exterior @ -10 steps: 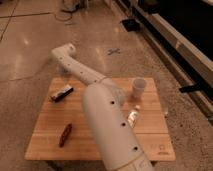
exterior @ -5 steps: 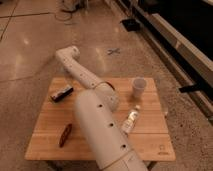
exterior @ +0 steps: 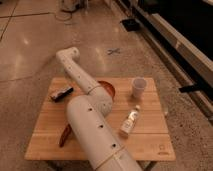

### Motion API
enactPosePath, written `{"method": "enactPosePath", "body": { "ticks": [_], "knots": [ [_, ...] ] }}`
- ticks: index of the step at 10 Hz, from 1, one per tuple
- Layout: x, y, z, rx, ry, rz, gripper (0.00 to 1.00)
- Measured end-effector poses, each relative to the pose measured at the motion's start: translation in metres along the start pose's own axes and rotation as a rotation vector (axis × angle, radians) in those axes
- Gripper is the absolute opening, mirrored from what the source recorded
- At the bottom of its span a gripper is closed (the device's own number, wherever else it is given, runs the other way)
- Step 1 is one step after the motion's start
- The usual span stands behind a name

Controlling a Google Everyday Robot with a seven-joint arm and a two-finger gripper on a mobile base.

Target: Push the eraser across the table

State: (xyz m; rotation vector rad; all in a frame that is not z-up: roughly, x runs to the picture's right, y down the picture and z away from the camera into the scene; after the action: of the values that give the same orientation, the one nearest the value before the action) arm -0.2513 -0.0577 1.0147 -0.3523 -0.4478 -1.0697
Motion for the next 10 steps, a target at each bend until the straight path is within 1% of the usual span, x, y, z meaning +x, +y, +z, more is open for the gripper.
{"method": "enactPosePath", "body": {
  "ticks": [1, 3, 5, 7, 9, 10],
  "knots": [
    [0.0, -0.001, 0.004, -0.002, 0.002, 0.0, 0.0],
    [0.002, 0.004, 0.016, -0.018, 0.01, 0.008, 0.0],
    [0.008, 0.013, 0.022, -0.032, 0.019, 0.028, 0.0],
    [0.012, 0.02, 0.023, -0.038, 0.023, 0.042, 0.0],
    [0.009, 0.02, 0.023, -0.036, 0.01, 0.042, 0.0],
    [0.005, 0.018, 0.023, -0.036, -0.002, 0.028, 0.0]
  ]
}}
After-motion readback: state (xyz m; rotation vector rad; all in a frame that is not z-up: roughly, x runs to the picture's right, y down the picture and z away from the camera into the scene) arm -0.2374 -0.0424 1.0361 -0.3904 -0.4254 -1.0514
